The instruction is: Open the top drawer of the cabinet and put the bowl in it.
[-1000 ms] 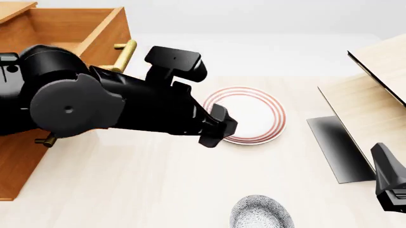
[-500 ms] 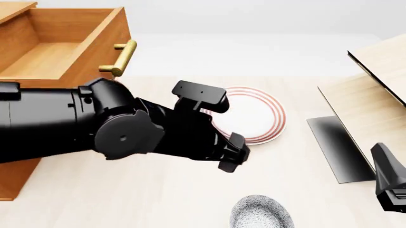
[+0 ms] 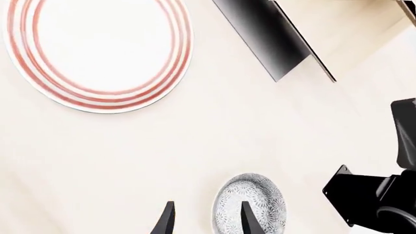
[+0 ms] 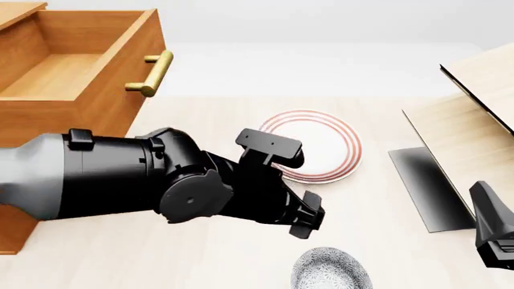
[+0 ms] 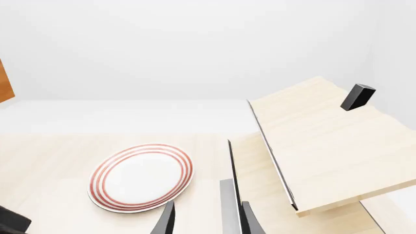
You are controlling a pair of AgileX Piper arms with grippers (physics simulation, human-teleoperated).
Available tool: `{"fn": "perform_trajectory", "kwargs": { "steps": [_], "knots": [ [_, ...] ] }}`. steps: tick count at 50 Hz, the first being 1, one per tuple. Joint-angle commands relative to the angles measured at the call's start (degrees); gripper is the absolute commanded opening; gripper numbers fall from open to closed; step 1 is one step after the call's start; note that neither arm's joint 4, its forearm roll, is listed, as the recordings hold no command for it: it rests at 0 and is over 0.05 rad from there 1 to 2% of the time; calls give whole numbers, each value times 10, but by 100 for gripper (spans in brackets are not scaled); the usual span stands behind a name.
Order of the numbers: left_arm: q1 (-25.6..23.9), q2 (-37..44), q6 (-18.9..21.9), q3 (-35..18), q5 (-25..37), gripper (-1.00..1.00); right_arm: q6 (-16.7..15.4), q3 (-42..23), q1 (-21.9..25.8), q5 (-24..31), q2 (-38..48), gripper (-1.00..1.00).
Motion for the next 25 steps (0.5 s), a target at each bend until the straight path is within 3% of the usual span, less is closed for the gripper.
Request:
{"fn": "perform_trajectory", "kwargs": {
  "steps": [1, 25],
  "knots": [
    [-10, 32, -14, 5, -18, 100, 0, 0, 0, 0, -1, 100],
    [-30, 89, -42, 6, -52, 100, 0, 0, 0, 0, -1, 100]
  ]
}}
